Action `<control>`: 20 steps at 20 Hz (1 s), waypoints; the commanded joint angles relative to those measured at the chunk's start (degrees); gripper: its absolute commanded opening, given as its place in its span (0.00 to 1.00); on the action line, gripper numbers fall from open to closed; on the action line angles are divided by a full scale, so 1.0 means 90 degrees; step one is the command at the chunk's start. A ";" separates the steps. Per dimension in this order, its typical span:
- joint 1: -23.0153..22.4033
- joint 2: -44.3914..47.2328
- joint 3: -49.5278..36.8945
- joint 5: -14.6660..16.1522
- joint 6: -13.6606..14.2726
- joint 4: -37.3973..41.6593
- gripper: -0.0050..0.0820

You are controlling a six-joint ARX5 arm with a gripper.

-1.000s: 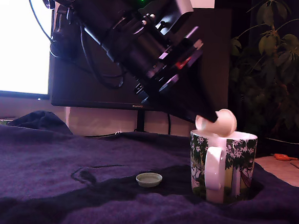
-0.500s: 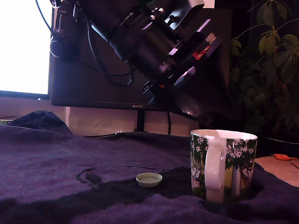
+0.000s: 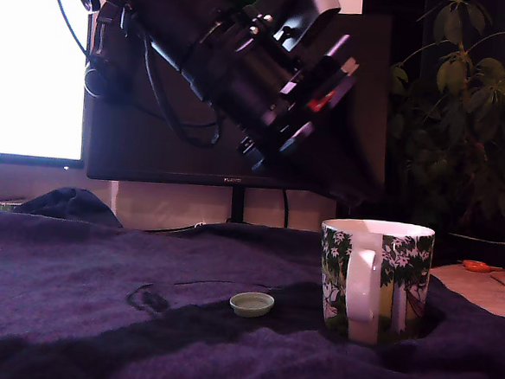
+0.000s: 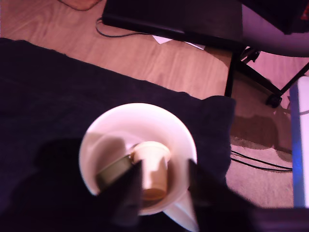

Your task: Pick up the coffee capsules on the table and drop them inside the coffee cup

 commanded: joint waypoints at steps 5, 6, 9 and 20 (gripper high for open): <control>0.0248 -0.0163 0.0015 -0.0005 0.0032 0.0090 0.04; 0.0291 -0.0180 0.0012 -0.0005 0.0032 0.0087 0.04; 0.0386 -0.0270 0.0012 -0.0148 0.0029 0.0075 0.04; 0.0879 -0.1158 -0.0704 -0.0410 -0.0063 0.0376 0.04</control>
